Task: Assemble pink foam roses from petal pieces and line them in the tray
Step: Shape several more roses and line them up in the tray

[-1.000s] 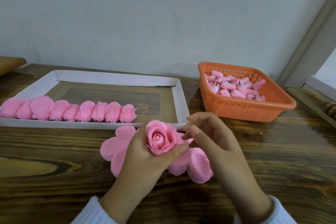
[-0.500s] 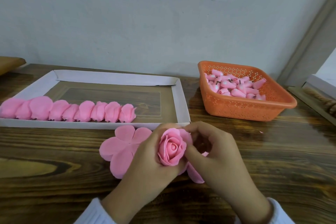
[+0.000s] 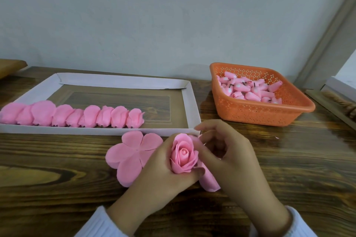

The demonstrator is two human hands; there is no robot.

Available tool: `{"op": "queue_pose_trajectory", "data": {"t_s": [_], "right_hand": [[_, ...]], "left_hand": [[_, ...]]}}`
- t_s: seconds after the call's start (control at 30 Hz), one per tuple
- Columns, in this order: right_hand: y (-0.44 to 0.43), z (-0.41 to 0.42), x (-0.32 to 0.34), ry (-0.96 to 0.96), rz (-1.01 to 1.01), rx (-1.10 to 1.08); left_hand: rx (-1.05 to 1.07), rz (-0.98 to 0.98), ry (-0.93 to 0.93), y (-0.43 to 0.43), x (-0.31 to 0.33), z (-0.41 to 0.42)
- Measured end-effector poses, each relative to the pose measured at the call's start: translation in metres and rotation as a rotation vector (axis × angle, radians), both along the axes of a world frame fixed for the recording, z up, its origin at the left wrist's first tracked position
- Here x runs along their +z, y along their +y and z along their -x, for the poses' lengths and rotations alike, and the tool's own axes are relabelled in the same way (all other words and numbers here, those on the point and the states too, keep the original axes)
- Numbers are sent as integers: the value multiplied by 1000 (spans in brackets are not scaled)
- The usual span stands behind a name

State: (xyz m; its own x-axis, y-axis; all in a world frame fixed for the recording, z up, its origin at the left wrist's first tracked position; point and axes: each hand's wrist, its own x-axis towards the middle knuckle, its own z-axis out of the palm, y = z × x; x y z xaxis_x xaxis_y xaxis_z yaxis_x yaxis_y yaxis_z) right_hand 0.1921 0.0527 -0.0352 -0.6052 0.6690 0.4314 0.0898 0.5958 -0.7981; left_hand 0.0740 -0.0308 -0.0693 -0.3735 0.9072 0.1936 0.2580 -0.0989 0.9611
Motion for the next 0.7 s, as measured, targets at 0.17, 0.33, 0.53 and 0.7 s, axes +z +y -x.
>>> {"op": "queue_pose_trajectory", "data": {"t_s": [0.17, 0.33, 0.53, 0.7], "right_hand": [[7, -6, 5, 60, 90, 60], [7, -9, 9, -39, -34, 198], [6, -9, 8, -57, -46, 268], [6, -9, 6, -96, -68, 300]], "left_hand": [[33, 43, -165, 1, -2, 1], [-65, -3, -390, 0, 0, 4], [-157, -10, -565, -1, 6, 4], [-286, 50, -702, -3, 6, 5]]}}
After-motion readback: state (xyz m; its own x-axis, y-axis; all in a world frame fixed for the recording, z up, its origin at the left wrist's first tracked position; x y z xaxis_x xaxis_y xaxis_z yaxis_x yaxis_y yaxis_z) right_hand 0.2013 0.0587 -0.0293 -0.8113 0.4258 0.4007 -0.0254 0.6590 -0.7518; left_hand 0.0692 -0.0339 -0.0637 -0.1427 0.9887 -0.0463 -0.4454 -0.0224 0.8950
